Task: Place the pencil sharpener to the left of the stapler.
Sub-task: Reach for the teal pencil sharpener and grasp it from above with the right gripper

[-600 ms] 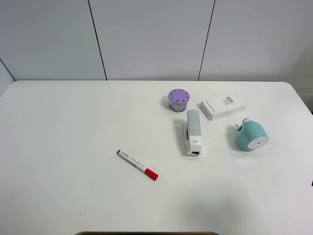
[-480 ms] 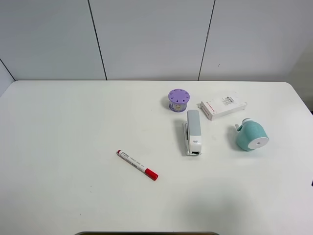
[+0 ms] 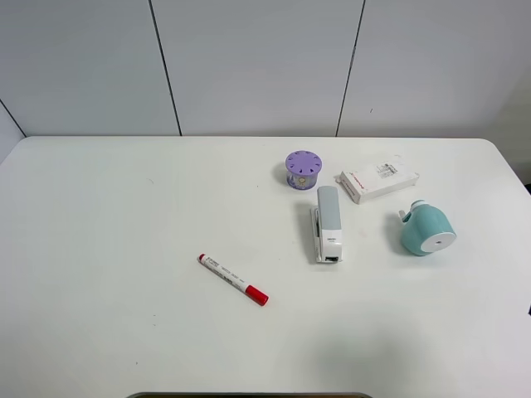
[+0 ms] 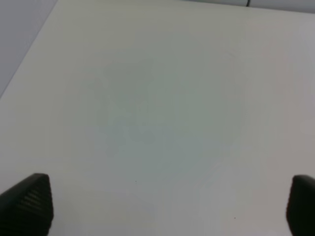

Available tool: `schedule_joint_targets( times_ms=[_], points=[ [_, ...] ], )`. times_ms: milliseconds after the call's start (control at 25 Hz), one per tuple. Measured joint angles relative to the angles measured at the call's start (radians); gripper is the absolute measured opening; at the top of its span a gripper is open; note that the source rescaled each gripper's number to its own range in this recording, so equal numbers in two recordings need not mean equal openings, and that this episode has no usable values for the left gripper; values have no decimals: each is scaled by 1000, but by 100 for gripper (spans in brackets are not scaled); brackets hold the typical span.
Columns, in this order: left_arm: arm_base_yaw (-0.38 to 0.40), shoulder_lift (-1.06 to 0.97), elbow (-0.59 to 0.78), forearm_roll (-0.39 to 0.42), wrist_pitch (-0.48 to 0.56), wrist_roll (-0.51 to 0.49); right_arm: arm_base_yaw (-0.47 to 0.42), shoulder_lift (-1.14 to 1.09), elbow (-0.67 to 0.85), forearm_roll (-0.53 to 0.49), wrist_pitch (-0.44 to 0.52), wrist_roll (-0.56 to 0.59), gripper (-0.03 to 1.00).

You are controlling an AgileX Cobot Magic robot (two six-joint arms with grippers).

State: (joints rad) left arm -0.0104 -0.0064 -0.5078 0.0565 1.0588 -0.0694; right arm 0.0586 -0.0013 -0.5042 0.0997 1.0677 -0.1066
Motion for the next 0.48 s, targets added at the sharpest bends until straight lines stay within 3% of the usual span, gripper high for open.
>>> schedule_joint_targets(
  times_ms=[480],
  points=[
    [0, 0, 0, 0, 0, 0, 0, 0, 0, 0, 0, 0, 100]
  ],
)
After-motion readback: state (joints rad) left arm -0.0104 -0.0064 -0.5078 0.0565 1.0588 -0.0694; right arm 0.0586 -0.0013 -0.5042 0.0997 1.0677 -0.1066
